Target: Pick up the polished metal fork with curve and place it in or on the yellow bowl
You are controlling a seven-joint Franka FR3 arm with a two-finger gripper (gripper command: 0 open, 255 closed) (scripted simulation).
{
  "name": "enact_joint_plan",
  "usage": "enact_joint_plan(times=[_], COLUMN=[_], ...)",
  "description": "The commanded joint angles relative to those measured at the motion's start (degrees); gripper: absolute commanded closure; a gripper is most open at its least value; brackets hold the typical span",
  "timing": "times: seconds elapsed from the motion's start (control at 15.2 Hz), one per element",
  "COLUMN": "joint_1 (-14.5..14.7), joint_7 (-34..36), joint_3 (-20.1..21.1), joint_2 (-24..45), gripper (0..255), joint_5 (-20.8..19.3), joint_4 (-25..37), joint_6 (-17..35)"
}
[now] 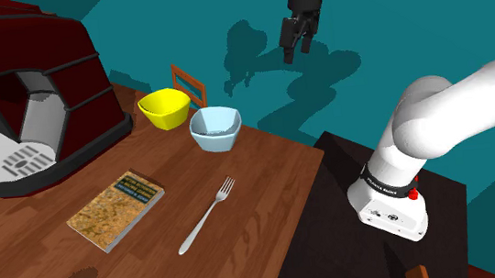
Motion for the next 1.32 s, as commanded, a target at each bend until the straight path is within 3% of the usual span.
enact_joint_plan(times=[0.0, 0.66, 0.99, 1.25], joint_1=[0.00, -0.78, -1.18, -3.45], joint_7=[0.00, 31.87, 48.31, 61.57], joint_3=[0.00, 16.98, 27.63, 36.94], joint_2=[0.00, -6.64, -3.14, 3.14], gripper=[0, 0, 0, 0], joint_5=[0.00, 12.53, 19.61, 23.83], joint_4=[0.00, -14.45, -16.66, -15.78], joint_6=[0.00, 10.01, 17.21, 24.12])
